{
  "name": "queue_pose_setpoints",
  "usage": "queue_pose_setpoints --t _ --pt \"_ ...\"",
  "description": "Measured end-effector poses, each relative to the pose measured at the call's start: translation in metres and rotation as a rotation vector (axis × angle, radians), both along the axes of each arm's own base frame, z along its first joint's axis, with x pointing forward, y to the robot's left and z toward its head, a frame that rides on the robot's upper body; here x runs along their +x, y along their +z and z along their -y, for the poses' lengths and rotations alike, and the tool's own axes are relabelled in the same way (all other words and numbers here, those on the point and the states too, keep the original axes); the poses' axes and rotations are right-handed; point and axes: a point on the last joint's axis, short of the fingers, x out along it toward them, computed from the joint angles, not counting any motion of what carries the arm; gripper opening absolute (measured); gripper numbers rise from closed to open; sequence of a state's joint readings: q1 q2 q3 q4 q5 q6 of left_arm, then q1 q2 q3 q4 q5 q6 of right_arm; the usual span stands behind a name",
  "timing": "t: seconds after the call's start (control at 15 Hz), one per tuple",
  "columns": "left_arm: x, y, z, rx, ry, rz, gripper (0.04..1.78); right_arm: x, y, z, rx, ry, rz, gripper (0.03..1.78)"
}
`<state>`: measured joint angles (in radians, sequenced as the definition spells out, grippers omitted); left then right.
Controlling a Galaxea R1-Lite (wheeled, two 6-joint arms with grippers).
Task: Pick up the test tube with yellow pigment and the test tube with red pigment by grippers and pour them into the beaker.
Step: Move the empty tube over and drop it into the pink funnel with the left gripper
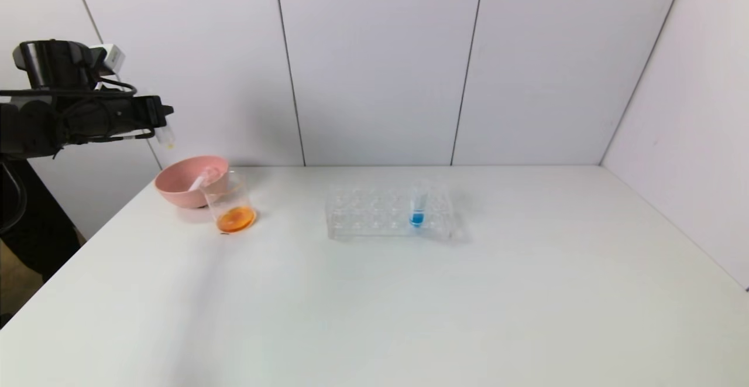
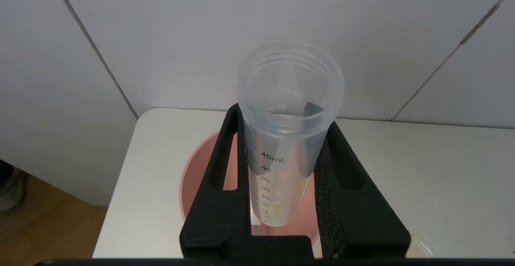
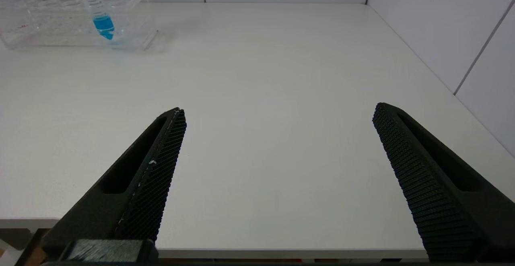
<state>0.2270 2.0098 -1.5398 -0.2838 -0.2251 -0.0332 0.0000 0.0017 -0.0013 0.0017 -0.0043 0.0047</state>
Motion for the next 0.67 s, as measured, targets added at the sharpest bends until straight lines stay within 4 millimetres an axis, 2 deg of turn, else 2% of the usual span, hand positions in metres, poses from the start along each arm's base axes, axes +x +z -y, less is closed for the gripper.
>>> queue_pose_setpoints --t 0.2,0.67 --pt "0.005 -0.015 -0.008 0.01 0.012 0.022 0.46 0.0 0.0 0.0 0.0 0.0 0.0 1.7" --pt "0.019 -0.05 -0.012 -0.005 0.01 -0.056 0.46 0.0 0.0 0.0 0.0 0.0 0.0 1.7"
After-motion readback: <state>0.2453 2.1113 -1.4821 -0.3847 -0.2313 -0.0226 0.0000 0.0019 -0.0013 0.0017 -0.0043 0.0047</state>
